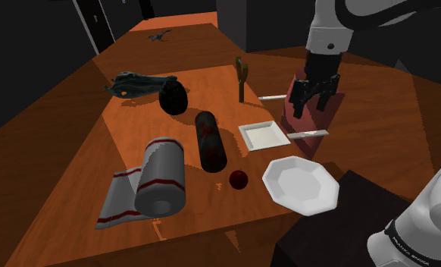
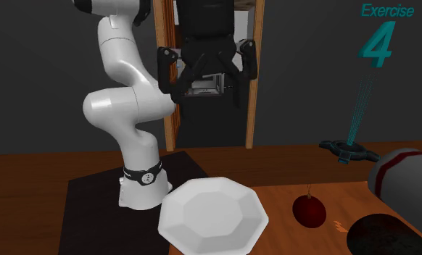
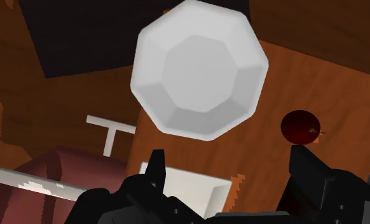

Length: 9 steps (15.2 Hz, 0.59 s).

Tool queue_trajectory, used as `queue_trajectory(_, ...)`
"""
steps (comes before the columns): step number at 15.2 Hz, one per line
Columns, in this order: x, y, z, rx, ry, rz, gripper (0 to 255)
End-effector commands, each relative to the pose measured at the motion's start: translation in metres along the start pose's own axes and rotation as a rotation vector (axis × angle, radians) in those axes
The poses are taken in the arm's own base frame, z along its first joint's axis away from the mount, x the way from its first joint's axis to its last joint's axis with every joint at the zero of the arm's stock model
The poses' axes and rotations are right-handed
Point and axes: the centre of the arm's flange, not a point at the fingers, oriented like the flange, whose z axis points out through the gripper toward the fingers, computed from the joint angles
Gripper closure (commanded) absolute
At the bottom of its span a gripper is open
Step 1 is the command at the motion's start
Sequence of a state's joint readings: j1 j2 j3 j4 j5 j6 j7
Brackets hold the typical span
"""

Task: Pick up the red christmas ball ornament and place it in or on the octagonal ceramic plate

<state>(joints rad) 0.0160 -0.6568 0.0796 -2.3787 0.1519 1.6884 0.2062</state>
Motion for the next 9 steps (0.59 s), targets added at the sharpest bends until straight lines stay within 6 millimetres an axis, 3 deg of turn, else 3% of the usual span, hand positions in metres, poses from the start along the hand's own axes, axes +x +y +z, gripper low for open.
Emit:
queue_trajectory(1, 0.009, -0.022, 0.017, -0.018, -0.018, 0.021, 0)
queue_trajectory(9, 0.056, -0.105, 0.086, -0.087, -0.090, 0.096, 0)
